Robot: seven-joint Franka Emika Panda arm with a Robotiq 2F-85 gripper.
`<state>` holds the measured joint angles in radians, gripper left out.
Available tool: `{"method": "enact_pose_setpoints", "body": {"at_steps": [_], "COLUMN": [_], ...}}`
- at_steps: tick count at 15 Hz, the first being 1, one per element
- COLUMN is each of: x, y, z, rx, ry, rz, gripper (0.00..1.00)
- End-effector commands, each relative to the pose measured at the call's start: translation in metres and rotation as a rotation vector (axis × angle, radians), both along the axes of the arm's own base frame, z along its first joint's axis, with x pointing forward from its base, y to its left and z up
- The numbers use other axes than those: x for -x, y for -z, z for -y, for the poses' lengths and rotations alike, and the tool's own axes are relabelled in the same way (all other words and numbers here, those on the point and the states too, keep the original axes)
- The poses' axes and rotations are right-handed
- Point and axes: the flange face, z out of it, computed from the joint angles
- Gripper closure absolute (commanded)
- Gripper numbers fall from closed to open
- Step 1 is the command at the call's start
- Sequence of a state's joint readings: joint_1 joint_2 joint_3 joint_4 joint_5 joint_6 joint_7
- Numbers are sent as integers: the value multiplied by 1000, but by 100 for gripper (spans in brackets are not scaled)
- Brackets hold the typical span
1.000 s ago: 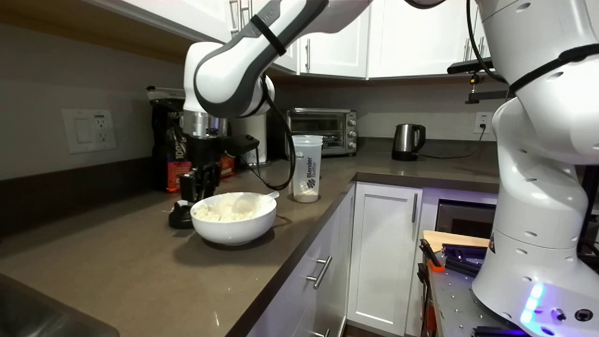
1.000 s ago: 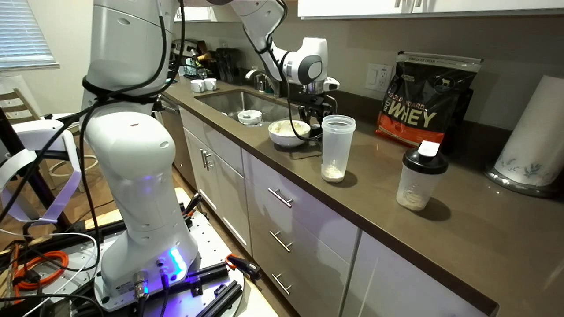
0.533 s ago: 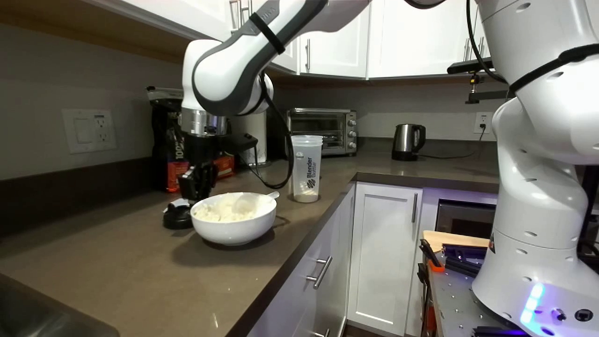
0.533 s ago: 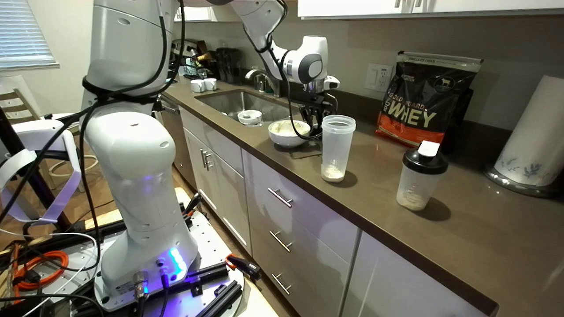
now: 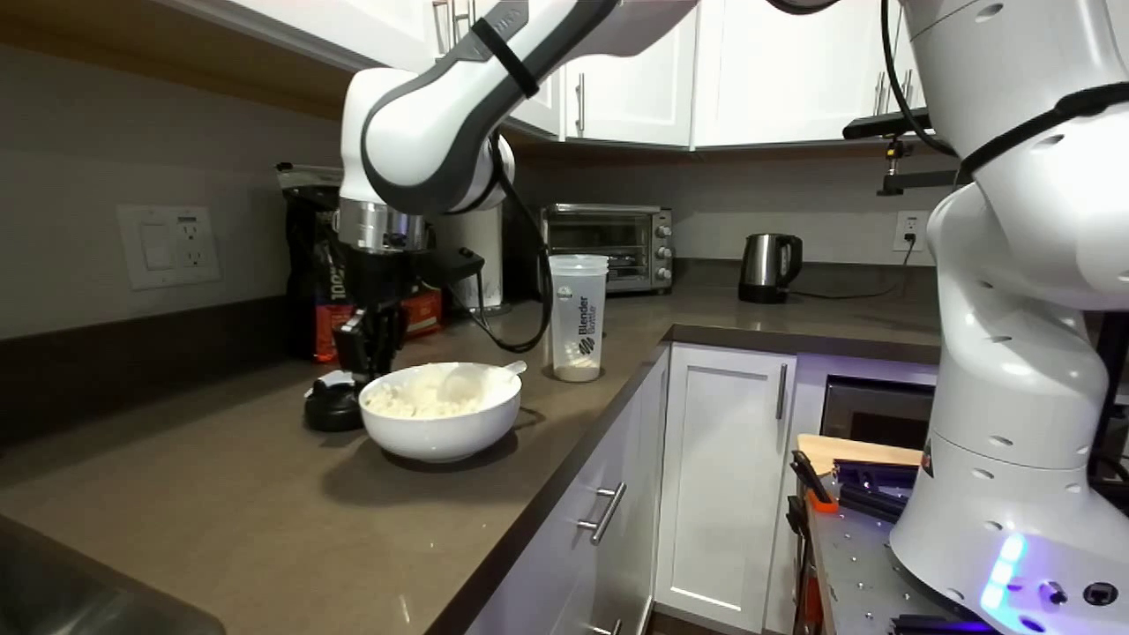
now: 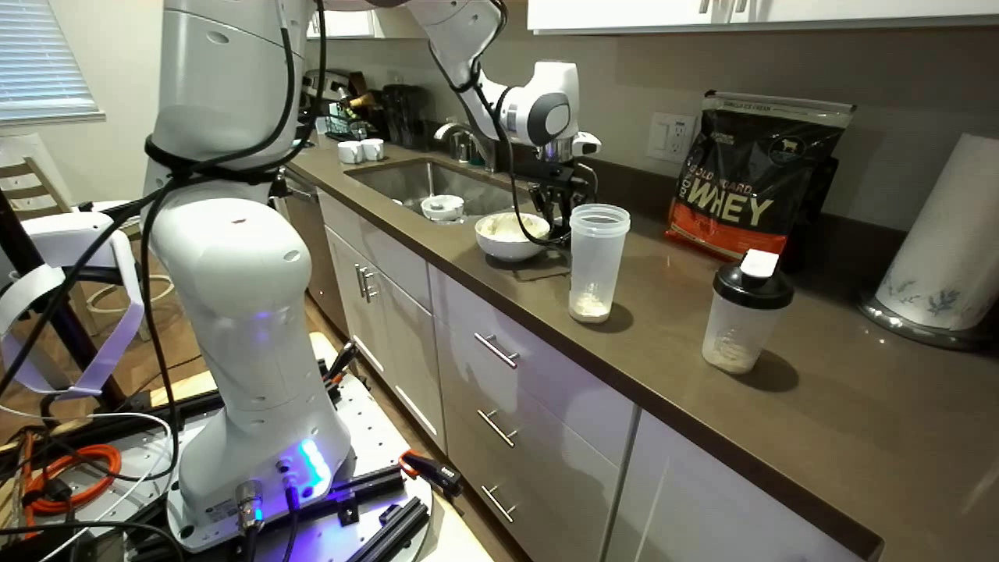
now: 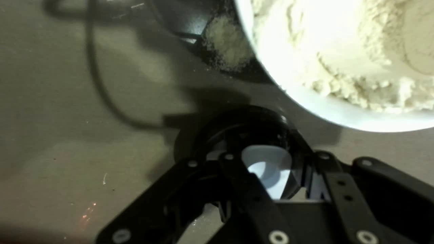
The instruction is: Take the lid and put it on the bottle
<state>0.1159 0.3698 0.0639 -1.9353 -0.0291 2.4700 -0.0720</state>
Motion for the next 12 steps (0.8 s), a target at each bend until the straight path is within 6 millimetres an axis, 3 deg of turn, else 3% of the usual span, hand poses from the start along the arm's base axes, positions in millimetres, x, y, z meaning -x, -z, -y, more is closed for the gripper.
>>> {"method": "enact_pose_setpoints", "body": {"at_steps": [1,6,12], "x": [10,24,56], "y": [-17,-34,-63], "z": [-2,-3,1], "rx": [14,6,3], "ry": [6,4,-2], "rz": [32,62,116], "gripper": [87,87,87]}}
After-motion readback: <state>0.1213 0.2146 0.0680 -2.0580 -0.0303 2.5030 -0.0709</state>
